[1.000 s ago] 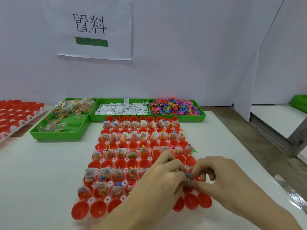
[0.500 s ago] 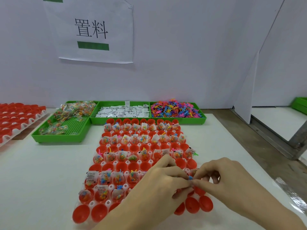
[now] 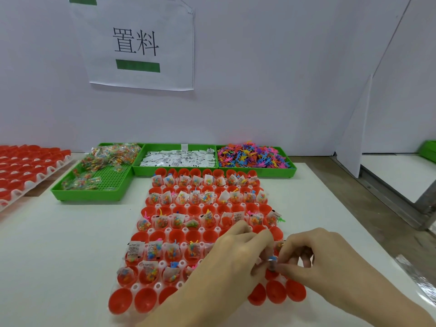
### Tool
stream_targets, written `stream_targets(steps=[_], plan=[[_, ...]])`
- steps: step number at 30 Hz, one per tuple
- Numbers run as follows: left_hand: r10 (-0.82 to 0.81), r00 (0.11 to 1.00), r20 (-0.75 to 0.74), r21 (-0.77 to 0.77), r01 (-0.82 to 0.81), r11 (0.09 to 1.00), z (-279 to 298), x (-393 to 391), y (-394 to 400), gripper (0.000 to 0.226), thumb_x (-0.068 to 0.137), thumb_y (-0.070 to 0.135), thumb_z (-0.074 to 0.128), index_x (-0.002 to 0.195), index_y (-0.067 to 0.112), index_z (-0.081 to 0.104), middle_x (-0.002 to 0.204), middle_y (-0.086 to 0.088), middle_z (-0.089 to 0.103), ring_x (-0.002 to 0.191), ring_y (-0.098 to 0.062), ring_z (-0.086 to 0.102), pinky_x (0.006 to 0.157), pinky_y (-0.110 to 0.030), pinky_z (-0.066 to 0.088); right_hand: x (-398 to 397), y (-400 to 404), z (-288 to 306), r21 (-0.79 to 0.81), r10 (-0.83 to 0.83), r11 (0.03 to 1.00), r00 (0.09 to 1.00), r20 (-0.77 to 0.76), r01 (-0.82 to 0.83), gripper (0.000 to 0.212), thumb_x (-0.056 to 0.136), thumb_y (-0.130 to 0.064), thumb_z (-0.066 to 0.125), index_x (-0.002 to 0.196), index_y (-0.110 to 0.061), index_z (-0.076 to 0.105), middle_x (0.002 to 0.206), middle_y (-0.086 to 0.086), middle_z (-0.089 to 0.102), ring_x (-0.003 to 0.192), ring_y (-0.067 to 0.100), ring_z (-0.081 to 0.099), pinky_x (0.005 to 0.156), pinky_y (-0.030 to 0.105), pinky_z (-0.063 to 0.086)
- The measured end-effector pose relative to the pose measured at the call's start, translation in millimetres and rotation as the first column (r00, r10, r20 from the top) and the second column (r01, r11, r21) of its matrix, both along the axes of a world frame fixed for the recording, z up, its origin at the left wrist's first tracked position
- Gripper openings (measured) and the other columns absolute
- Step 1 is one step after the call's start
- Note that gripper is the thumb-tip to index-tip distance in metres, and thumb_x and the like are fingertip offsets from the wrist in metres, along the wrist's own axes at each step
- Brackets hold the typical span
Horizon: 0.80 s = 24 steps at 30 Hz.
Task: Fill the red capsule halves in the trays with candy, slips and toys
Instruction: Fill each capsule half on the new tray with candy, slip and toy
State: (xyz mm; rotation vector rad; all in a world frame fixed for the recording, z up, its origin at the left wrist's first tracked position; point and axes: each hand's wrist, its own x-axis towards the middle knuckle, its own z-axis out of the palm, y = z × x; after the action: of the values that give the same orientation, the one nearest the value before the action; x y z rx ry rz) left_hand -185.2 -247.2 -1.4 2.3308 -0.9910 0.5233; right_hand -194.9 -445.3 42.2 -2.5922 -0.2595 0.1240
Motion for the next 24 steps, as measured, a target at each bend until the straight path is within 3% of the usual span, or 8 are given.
stream_targets(steps=[3,6,10,13,15,18,21,24], plan=[[-0.031,0.997,0.069,0.065,0.027,0.998,1,-1,-1,0.021,0.084,0.015,0.079,0.090,0.019,0.059,0.083,0.009,0.063,0.085,-0.011,0.045,0.069,-0.019,0.041,0,1,-4,-0.037,-0.001,0.999,1.000,0.002,0.002,0.019,0.080,-0.037,0.083,0.065,-0.038,0.071,0.070,-0.030,0.067,0.069,-0.003,0.059,0.061,0.014,0.045],[-0.075,0.992,0.106,0.103,0.064,0.993,-1,-1,-1,0.014,0.087,0.021,0.079,0.089,0.019,0.066,0.091,0.009,0.064,0.089,-0.011,0.049,0.075,-0.022,0.047,-1,-1,0,-0.031,-0.001,1.000,1.000,0.008,0.002,0.020,0.079,-0.038,0.083,0.063,-0.037,0.071,0.068,-0.027,0.068,0.066,-0.003,0.059,0.060,0.013,0.045],[-0.086,0.992,0.094,0.051,0.082,0.995,-1,0,1,0.008,0.090,0.026,0.076,0.091,0.019,0.071,0.097,0.007,0.065,0.093,-0.011,0.051,0.079,-0.023,0.049,-1,-7,13,-0.038,-0.040,0.998,0.999,0.007,0.040,0.022,0.076,-0.052,0.081,0.063,-0.036,0.073,0.066,-0.024,0.068,0.062,-0.004,0.057,0.058,0.012,0.044],[-0.082,0.995,0.053,-0.036,0.084,0.996,4,2,7,0.008,0.092,0.026,0.075,0.097,0.019,0.076,0.099,0.008,0.068,0.094,-0.010,0.055,0.083,-0.022,0.050,4,-9,27,0.003,-0.059,0.998,0.996,0.067,0.059,0.022,0.080,-0.063,0.067,0.070,-0.044,0.074,0.067,-0.018,0.068,0.061,0.001,0.054,0.059,0.014,0.043],[-0.039,0.999,0.018,-0.089,0.041,0.995,12,7,15,0.009,0.093,0.025,0.074,0.100,0.020,0.078,0.100,0.010,0.068,0.095,-0.008,0.058,0.086,-0.022,0.051,14,-3,35,0.065,-0.039,0.997,0.994,0.104,0.032,0.028,0.083,-0.066,0.058,0.072,-0.045,0.074,0.068,-0.016,0.069,0.060,0.001,0.055,0.061,0.013,0.044],[0.067,0.996,-0.056,-0.168,-0.075,0.983,28,20,34,0.011,0.094,0.026,0.074,0.104,0.024,0.080,0.096,0.016,0.068,0.087,-0.001,0.059,0.080,-0.014,0.049,41,16,33,0.221,-0.001,0.975,0.985,0.170,-0.037,0.034,0.093,-0.053,0.060,0.070,-0.034,0.076,0.064,-0.009,0.068,0.048,0.001,0.050,0.054,0.012,0.042],[0.176,0.974,-0.144,-0.216,-0.205,0.955,42,39,62,0.012,0.093,0.030,0.072,0.102,0.029,0.079,0.091,0.021,0.068,0.078,-0.005,0.063,0.068,-0.013,0.049,67,34,18,0.293,-0.001,0.954,0.974,0.226,-0.067,0.031,0.096,-0.040,0.064,0.070,-0.029,0.076,0.063,-0.012,0.066,0.057,0.002,0.058,0.057,0.010,0.043],[0.357,0.918,-0.173,-0.178,-0.386,0.905,46,75,105,0.013,0.092,0.036,0.069,0.099,0.030,0.078,0.088,0.019,0.070,0.075,-0.004,0.064,0.063,-0.012,0.048,84,42,-3,0.381,-0.020,0.922,0.973,0.231,-0.072,0.029,0.097,-0.039,0.064,0.072,-0.029,0.076,0.066,-0.004,0.067,0.060,0.011,0.060,0.058,0.015,0.046]])
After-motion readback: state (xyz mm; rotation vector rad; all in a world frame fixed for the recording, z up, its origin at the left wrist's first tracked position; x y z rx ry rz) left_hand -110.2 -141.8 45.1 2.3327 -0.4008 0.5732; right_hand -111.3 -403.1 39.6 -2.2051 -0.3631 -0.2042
